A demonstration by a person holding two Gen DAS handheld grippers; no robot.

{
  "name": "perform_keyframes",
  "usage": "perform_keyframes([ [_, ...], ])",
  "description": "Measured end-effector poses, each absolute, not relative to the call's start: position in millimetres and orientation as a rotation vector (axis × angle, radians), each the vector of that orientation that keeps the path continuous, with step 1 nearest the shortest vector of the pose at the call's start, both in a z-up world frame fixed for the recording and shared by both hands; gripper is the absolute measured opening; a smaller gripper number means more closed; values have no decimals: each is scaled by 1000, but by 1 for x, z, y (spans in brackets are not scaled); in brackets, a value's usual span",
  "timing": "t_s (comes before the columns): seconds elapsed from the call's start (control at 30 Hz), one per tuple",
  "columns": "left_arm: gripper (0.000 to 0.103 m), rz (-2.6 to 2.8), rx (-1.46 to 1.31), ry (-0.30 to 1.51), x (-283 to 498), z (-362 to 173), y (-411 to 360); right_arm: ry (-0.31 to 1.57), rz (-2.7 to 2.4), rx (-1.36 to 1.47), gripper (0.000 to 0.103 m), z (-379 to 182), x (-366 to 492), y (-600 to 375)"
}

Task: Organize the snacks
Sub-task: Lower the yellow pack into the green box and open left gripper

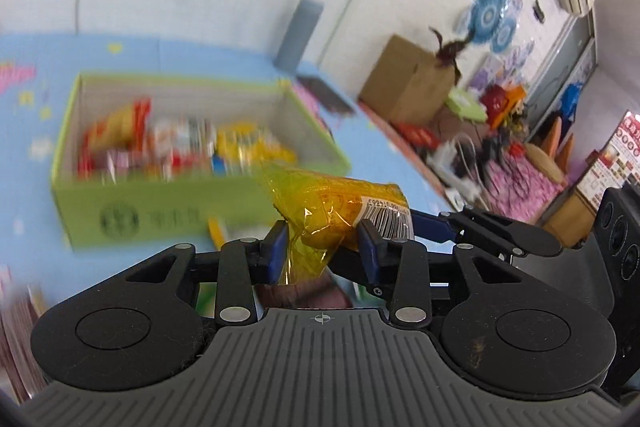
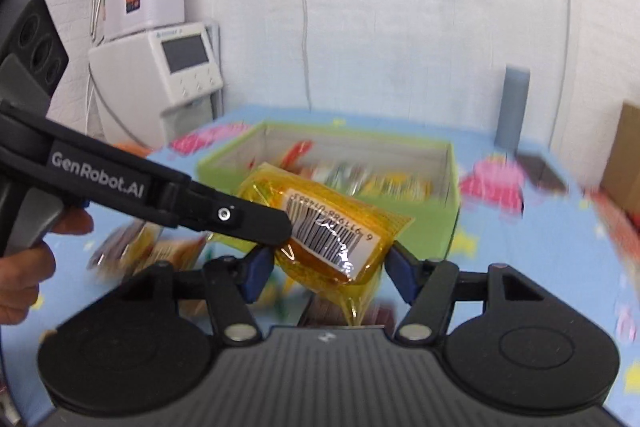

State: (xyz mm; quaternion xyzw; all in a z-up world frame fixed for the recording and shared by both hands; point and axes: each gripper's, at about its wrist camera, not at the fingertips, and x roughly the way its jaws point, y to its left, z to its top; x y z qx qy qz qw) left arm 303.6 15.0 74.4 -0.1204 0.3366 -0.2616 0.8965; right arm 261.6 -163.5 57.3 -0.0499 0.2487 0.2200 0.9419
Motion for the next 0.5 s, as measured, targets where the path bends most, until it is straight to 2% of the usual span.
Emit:
perform_keyframes([
  [0.13,22,-492,-211,677,368,86,11,507,446,-144,66,71,333,-151],
  [0.3,22,-445,-187,753,438,54,4,611,456,-151,68,41,411,-144],
  [0.37,28,-438,-181,786,455,38,4,655,468,-154,73,23,430,-141],
  [0.43,43,-426,-168,816,464,26,4,681,485,-142,83,9,439,-140],
  [0.47,48,-424,-162,818,464,25,5,659,487,-135,93,9,438,-141],
  [0.5,53,-424,-168,808,462,26,7,650,491,-135,93,11,435,-141],
])
